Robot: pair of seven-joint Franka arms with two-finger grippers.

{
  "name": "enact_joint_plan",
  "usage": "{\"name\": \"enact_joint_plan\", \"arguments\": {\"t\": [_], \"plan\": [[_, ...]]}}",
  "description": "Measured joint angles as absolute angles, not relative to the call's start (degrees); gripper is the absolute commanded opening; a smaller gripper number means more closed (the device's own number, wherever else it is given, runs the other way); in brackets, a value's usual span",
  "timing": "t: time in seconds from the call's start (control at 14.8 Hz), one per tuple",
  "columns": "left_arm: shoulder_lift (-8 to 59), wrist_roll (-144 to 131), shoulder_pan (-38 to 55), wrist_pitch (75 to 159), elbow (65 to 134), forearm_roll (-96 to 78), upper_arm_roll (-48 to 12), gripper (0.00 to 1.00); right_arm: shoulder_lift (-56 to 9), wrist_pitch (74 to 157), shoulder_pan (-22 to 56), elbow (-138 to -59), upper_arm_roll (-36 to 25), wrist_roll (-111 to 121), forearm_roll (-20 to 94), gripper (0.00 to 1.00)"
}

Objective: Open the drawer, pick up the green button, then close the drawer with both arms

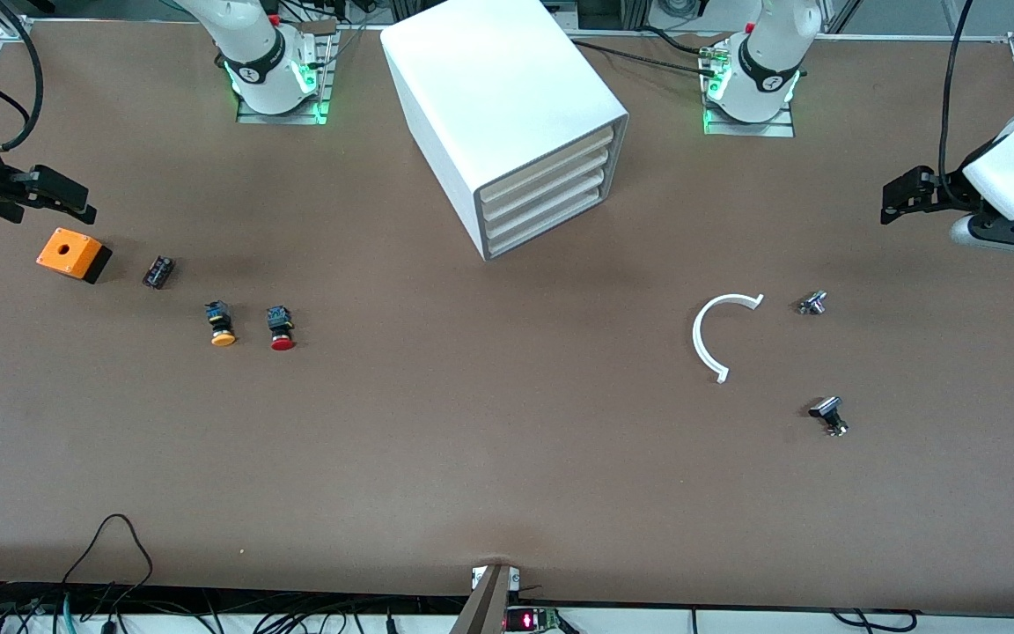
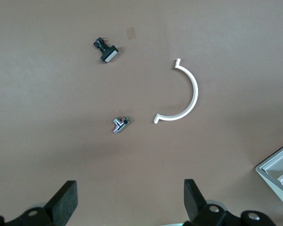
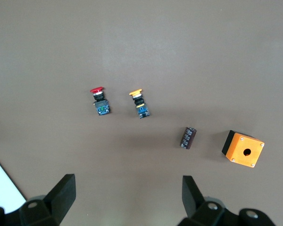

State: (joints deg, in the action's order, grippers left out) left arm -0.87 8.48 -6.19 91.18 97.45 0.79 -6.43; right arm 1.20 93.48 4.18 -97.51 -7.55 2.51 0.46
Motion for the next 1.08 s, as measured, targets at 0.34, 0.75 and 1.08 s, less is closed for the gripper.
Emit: {"name": "enact_joint_plan", "arguments": {"t": [0.34, 0.75, 1.08], "plan": [[-0.7, 8.3, -6.2, 90.9, 96.7, 0.8, -6.5, 0.99, 1.2, 93.5, 4.1, -97.5, -7.8, 2.5, 0.5, 1.0], [-0.1, 8.2, -6.2, 90.1, 95.7, 0.8, -6.6, 0.99, 1.2, 93.5, 4.0, -97.5, -7.9, 2.5, 0.4, 1.0], [-0.1, 8.2, -6.2, 90.0, 95.6, 0.8, -6.7, 0.99, 0.6, 93.4, 3.6, -97.5, -8.3, 2.5, 0.4, 1.0]]}}
